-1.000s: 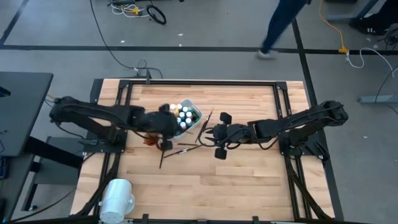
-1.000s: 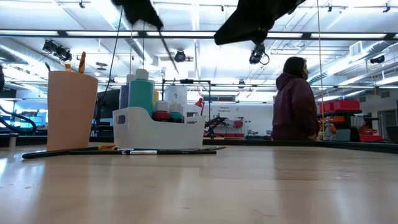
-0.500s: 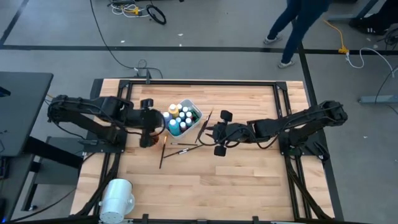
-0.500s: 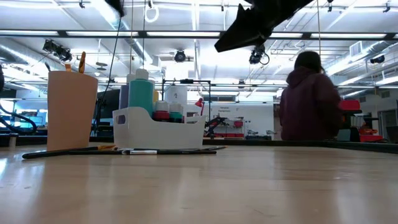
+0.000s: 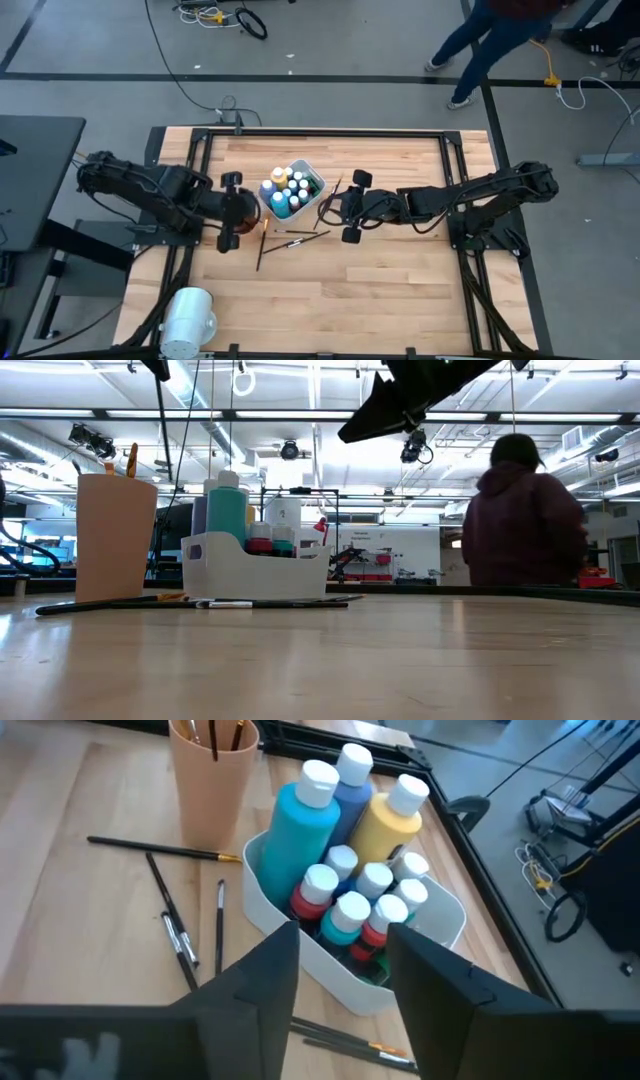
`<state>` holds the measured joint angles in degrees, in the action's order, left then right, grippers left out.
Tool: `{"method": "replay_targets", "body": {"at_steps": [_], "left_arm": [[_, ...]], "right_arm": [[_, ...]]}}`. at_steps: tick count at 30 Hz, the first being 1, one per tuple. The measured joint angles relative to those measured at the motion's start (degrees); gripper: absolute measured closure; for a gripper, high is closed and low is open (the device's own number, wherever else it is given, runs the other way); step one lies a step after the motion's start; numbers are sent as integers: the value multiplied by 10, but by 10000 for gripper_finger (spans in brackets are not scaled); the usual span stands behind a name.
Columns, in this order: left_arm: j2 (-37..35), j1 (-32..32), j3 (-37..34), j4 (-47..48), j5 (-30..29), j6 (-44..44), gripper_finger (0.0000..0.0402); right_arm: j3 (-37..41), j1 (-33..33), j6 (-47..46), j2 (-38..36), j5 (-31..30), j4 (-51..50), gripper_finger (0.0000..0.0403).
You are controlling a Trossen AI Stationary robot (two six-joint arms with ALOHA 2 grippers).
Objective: Pick & Place Paint Supplies
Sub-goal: Put the black gold paintbrush into the orange cup
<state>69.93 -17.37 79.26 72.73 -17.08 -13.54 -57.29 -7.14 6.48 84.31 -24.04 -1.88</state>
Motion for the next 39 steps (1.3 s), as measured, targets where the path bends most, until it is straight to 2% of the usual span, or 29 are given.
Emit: {"method": "replay_targets", "body": {"at_steps": [6,11,15,21,28,34,39], "left_arm": [[0,-16,7,20,-22,-11,388],[-1,-19,26,102,-25,-75,388],[-1,-19,12,122,-21,-131,387],[1,-19,-85,52,-14,-148,386],[0,-11,-166,-53,39,-145,365],[0,-11,-217,-60,30,-158,359],[0,-11,-228,-68,7,-187,357]], "right_arm": [[0,0,6,0,1,8,221],[0,1,17,0,1,20,217],[0,1,18,0,15,24,219],[0,1,16,0,38,24,219],[0,1,16,0,41,24,219],[0,2,16,0,41,24,219],[0,2,17,0,41,28,219]]}}
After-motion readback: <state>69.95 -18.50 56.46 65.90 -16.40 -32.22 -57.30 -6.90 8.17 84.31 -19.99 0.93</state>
